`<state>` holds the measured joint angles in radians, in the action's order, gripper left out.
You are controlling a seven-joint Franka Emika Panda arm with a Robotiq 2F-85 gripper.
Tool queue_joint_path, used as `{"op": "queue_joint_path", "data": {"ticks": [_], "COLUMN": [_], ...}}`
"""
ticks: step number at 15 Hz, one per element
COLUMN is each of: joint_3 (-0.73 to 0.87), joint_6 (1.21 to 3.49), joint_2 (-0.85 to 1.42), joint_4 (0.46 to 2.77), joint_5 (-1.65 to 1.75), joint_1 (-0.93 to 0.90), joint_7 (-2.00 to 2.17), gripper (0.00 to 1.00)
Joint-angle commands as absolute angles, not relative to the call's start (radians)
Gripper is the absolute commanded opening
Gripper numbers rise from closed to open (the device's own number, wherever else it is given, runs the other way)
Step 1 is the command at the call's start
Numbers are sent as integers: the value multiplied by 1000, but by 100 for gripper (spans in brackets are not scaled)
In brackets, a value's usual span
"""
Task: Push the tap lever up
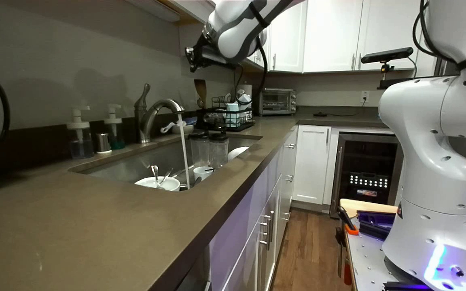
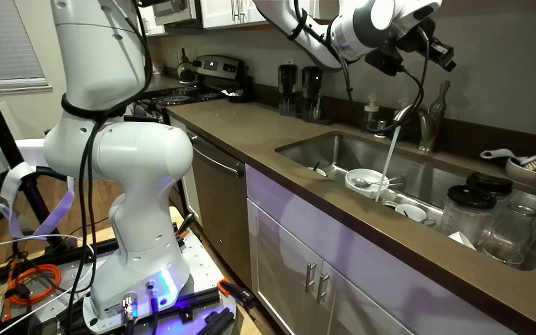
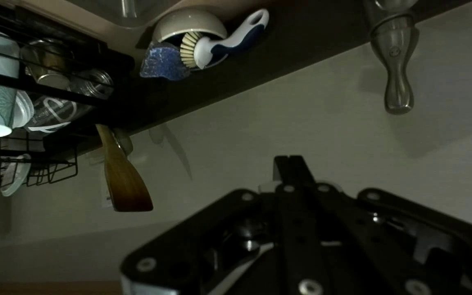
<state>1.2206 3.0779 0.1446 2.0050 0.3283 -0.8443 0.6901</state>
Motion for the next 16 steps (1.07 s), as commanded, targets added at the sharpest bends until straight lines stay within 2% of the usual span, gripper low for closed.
{"op": "queue_joint_path", "data": {"ticks": [1,4,7,15,16], "joint_3": [1297,1287,1203,858,729], "joint_6": [2957,2838,2717,2418,2448], "joint_2": [-1,-85,-179,-457,-420], "joint_4": [2035,2018,2014,2107,2135], "joint_5": [437,526,626,864,761], "joint_1": [-974,-1007,-969,-776,-621], "joint_7": [690,714,741,872,817], "gripper": [3,3,3,3,3]}}
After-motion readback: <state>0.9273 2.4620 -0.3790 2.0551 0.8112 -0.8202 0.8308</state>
